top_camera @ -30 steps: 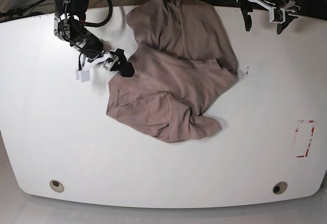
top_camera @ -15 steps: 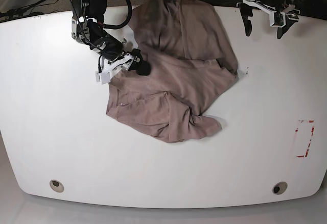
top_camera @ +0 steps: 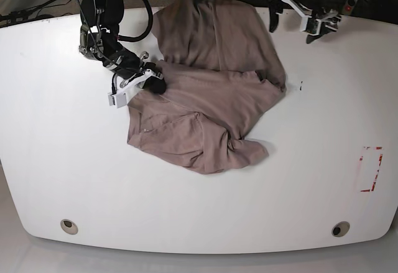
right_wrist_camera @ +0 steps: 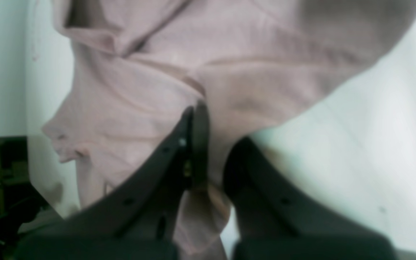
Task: Fold the T-shirt properly
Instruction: 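Move the right gripper down to the shirt's edge and grasp it, then reach the left gripper to the shirt's opposite edge and grasp it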
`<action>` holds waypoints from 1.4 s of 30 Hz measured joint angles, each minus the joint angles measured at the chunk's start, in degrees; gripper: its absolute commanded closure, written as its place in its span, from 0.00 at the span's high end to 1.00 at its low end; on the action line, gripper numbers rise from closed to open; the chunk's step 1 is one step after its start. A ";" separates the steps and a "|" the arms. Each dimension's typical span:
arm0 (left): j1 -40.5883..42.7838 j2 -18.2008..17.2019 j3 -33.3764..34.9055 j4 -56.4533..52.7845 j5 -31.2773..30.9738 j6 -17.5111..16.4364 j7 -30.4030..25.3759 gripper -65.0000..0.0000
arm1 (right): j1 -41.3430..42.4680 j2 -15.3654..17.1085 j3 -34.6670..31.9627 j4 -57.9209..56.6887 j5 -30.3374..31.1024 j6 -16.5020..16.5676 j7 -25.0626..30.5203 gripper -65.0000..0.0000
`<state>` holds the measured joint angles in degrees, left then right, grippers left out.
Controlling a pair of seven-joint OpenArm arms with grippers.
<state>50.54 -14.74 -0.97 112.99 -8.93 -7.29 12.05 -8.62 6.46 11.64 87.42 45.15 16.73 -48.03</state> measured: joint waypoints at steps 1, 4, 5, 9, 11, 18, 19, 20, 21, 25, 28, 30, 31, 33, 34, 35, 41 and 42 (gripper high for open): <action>0.09 0.04 0.33 -0.02 -0.11 -1.14 1.09 0.86 | 0.22 0.57 0.07 0.00 0.02 0.33 -0.17 0.00; -0.50 0.04 0.37 -0.13 -0.13 -2.99 3.02 0.86 | 1.01 1.05 0.33 0.00 -0.39 0.42 -0.02 0.00; -1.16 0.07 0.39 -0.17 -0.85 -3.98 3.45 0.86 | 1.16 1.05 0.33 0.00 -0.37 0.42 0.07 0.00; -3.28 -0.04 0.39 -0.26 -7.56 -8.04 6.03 0.86 | 1.14 0.83 0.17 0.00 -0.37 0.68 0.26 0.00; -4.39 -0.11 0.55 -0.26 -9.62 -8.13 8.22 0.86 | 0.96 1.18 0.00 0.00 -0.39 0.83 0.13 0.00; -11.23 -0.20 1.07 -0.39 -13.66 -8.20 18.16 0.86 | 0.94 1.68 -0.13 0.00 -0.33 0.85 0.15 0.00; -11.98 -0.24 1.62 -0.39 -13.66 -8.22 18.86 0.86 | 0.94 1.64 -0.11 0.00 -0.37 0.81 0.22 0.00; -12.55 -0.26 2.14 -0.39 -13.70 -8.20 19.37 0.86 | 0.94 1.66 -0.11 0.00 -0.44 0.81 0.15 0.00; -13.14 -0.31 3.10 -0.39 -13.64 -8.17 20.55 0.86 | 0.94 1.66 -0.04 0.00 -0.37 0.83 0.20 0.00; -14.97 -0.07 6.51 -0.98 -13.75 -8.44 23.15 0.86 | 0.94 1.79 -0.04 0.00 -0.28 0.85 0.20 0.00; -16.15 -0.07 7.41 -2.36 -13.88 -8.41 24.81 0.86 | 0.94 1.84 -0.04 0.00 -0.20 0.83 0.20 0.00; -16.28 -0.11 7.41 -3.13 -13.84 -8.15 25.35 0.86 | 0.92 1.81 -0.04 0.00 -0.15 0.83 0.20 0.00; -16.24 -0.22 7.41 -3.50 -13.57 -8.07 25.53 0.86 | 0.90 1.81 -0.04 0.00 -0.15 0.83 0.20 0.00; -16.22 -0.22 7.54 -3.56 -13.64 -8.20 25.53 0.86 | 0.79 1.81 -0.04 0.04 -0.17 0.83 0.20 0.00; -16.22 -0.22 7.72 -3.56 -13.68 -8.17 25.46 0.86 | 0.59 1.81 -0.04 0.52 -0.35 0.83 0.13 0.00; -16.09 -0.17 7.85 -3.56 -13.68 -8.20 25.49 0.86 | 0.44 1.84 -0.04 1.11 -0.39 0.83 0.13 0.00; -15.19 -0.11 7.67 -4.28 -14.10 -8.37 24.06 0.80 | -0.13 1.95 0.00 2.75 -0.39 0.85 0.17 0.00; -15.45 -0.11 7.67 -4.90 -14.34 -8.44 23.69 0.75 | -0.17 1.95 -0.07 2.75 -0.39 0.83 0.20 0.00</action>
<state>35.09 -14.85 6.70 108.09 -23.27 -15.73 35.75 -8.80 8.40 11.57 90.17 44.75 17.56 -47.83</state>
